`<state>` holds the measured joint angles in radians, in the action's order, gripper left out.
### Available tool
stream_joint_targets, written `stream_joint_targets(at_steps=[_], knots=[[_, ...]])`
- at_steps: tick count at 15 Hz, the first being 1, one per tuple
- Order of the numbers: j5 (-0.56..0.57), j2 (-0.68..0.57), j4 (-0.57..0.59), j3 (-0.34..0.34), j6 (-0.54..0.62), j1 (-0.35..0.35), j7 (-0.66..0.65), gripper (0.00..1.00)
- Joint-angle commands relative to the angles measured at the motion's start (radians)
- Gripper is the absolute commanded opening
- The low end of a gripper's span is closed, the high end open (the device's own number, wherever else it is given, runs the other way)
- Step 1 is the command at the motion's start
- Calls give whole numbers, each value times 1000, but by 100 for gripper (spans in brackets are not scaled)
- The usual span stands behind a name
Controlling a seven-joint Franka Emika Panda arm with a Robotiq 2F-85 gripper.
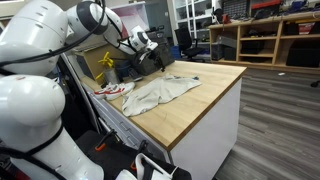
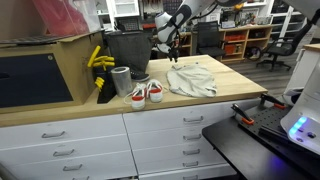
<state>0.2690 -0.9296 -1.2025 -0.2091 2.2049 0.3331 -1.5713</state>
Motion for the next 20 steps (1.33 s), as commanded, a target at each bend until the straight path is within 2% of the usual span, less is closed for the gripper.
stream_joint_targets(at_steps=[1,3,4,9,14,17,20], knots=[[-12,204,-161,55,-120,-49,162,84],[-20,285,-239,85,-176,-81,263,99],[-29,322,-284,101,-192,-99,311,100],[-60,432,-532,143,-256,-155,472,100],[-33,491,-798,165,-175,-136,494,100],[-46,511,-893,203,-171,-129,528,100],[-51,494,-938,227,-183,-122,550,100]])
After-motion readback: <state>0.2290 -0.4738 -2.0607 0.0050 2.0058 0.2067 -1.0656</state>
